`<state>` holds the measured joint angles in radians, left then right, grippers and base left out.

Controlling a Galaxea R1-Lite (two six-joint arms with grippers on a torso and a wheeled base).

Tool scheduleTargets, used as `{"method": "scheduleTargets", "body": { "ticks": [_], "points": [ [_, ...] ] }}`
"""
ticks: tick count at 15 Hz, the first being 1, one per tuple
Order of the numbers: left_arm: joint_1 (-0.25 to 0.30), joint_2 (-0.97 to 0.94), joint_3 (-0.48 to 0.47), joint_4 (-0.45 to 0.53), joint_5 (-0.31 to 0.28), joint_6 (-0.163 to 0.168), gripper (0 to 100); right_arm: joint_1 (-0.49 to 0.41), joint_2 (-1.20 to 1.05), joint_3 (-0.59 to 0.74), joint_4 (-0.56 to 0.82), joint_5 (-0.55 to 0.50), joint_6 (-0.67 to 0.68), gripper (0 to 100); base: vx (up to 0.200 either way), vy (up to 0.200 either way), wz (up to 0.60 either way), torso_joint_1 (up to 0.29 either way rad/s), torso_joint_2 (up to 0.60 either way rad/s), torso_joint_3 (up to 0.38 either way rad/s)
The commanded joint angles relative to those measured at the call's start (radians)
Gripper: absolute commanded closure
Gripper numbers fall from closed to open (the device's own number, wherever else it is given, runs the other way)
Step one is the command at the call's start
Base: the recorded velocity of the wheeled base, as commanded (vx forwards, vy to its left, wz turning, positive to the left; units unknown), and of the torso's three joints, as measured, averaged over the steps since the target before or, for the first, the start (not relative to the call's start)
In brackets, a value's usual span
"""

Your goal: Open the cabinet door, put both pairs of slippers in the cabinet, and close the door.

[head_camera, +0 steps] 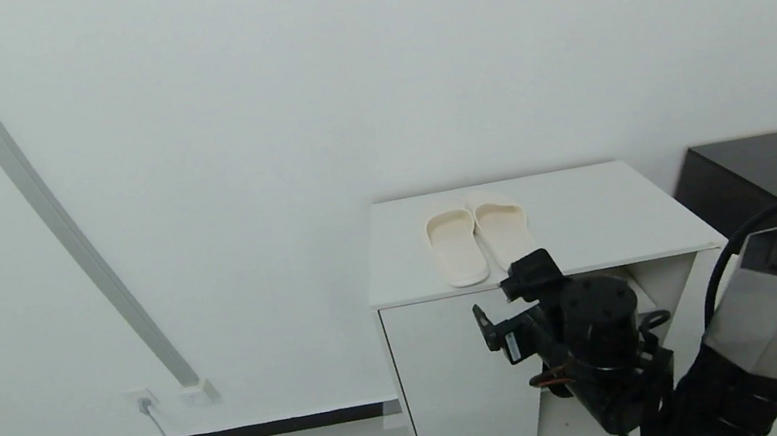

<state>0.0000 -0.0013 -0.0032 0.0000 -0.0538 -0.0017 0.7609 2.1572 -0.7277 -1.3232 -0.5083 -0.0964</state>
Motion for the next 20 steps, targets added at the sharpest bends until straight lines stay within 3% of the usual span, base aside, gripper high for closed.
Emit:
{"method": "scheduleTargets", "body": {
  "ticks": [1,2,4,6,13,18,20],
  "points": [
    [0.000,0.001,0.000,0.000,0.000,0.000,100,-0.029,-0.128,-0.127,0.171,0.001,0.046,0,0.000,0.000,0.00,0.000,0.00,0.000],
    [0.000,0.001,0.000,0.000,0.000,0.000,100,-0.041,-0.172,-0.207,0.348,-0.001,0.099,0,0.000,0.000,0.00,0.000,0.00,0.000],
    [0.000,0.001,0.000,0.000,0.000,0.000,100,-0.048,-0.214,-0.320,0.572,-0.006,0.219,0,0.000,0.000,0.00,0.000,0.00,0.000],
    [0.000,0.001,0.000,0.000,-0.001,0.000,100,-0.048,-0.229,-0.355,0.668,-0.007,0.276,0,0.000,0.000,0.00,0.000,0.00,0.000],
    [0.000,0.001,0.000,0.000,-0.001,0.000,100,-0.048,-0.209,-0.300,0.653,-0.010,0.282,0,0.171,0.000,0.00,0.000,0.00,0.001],
    [0.000,0.001,0.000,0.000,-0.001,0.000,100,-0.032,-0.132,-0.170,0.441,0.005,0.271,0,0.200,0.000,0.00,0.006,0.00,0.001],
    [0.000,0.001,0.000,0.000,-0.001,-0.001,100,-0.032,-0.088,-0.162,0.404,0.024,0.270,0,0.000,0.000,0.00,0.000,0.00,0.000]
  ]
}}
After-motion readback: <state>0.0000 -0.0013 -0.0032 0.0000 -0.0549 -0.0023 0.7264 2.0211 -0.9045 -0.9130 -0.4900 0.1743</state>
